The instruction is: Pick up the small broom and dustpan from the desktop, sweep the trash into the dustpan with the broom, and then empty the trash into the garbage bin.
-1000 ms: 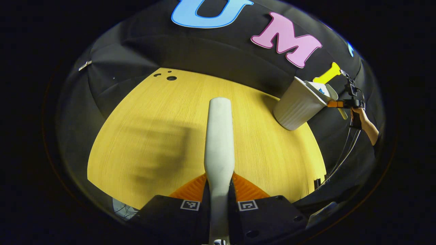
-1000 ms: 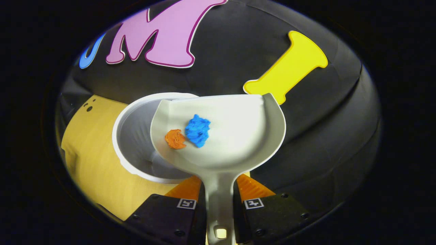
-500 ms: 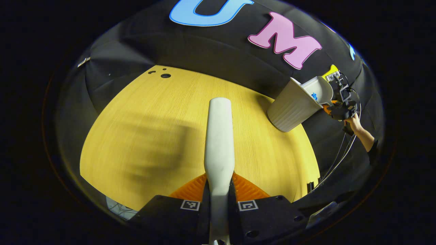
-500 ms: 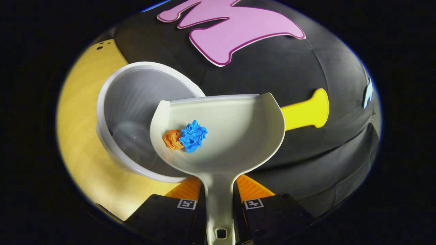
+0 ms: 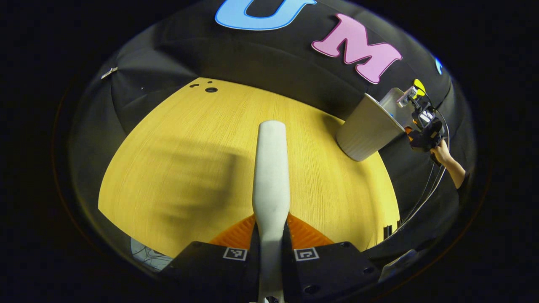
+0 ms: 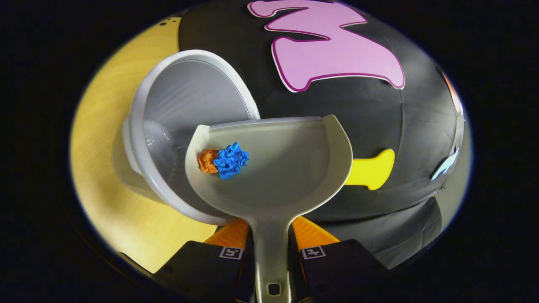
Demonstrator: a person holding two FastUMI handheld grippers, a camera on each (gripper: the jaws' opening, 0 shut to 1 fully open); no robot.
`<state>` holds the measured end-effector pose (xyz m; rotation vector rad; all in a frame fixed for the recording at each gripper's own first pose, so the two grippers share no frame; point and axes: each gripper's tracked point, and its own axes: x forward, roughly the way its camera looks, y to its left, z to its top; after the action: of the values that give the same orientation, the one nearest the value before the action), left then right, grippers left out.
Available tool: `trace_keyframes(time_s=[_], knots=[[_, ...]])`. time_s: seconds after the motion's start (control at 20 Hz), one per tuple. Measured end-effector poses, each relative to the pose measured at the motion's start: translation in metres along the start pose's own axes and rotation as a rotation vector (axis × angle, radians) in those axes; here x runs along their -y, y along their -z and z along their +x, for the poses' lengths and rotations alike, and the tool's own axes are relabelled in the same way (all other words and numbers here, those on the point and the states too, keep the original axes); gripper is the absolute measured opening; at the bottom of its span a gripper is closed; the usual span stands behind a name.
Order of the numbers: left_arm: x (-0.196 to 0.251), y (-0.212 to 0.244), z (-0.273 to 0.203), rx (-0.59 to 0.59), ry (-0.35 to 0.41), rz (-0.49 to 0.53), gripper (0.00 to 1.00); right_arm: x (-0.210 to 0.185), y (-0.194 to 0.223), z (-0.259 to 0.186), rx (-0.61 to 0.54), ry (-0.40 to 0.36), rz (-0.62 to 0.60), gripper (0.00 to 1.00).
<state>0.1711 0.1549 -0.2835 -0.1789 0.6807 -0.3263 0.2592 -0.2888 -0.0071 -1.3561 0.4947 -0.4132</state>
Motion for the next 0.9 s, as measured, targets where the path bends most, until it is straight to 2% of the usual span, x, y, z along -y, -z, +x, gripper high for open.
trace_keyframes(time_s=[0.2, 0.3, 0.35, 0.4, 0.55, 0.65, 0.9], knots=[[-0.004, 0.003, -0.002, 0.011, -0.021, 0.002, 0.27, 0.008, -0.004, 0.003, 0.03, 0.066, -0.171, 0.35], [-0.005, 0.005, -0.002, 0.009, -0.021, -0.005, 0.26, 0.005, -0.003, 0.002, 0.022, 0.055, -0.158, 0.35], [-0.005, 0.005, -0.003, 0.008, -0.022, -0.008, 0.26, 0.004, -0.002, 0.002, 0.017, 0.042, -0.144, 0.31], [-0.005, 0.006, -0.002, 0.008, -0.025, -0.01, 0.26, 0.004, -0.001, 0.002, 0.014, 0.033, -0.133, 0.35], [-0.005, 0.007, -0.005, 0.012, -0.031, -0.007, 0.26, 0.004, 0.001, 0.003, 0.015, 0.015, -0.105, 0.35], [-0.004, 0.005, -0.005, 0.021, -0.033, -0.015, 0.26, 0.004, 0.003, 0.005, 0.015, -0.012, -0.051, 0.35], [-0.002, 0.006, -0.008, 0.031, -0.048, -0.029, 0.27, 0.004, 0.005, 0.006, -0.032, -0.14, 0.241, 0.36]])
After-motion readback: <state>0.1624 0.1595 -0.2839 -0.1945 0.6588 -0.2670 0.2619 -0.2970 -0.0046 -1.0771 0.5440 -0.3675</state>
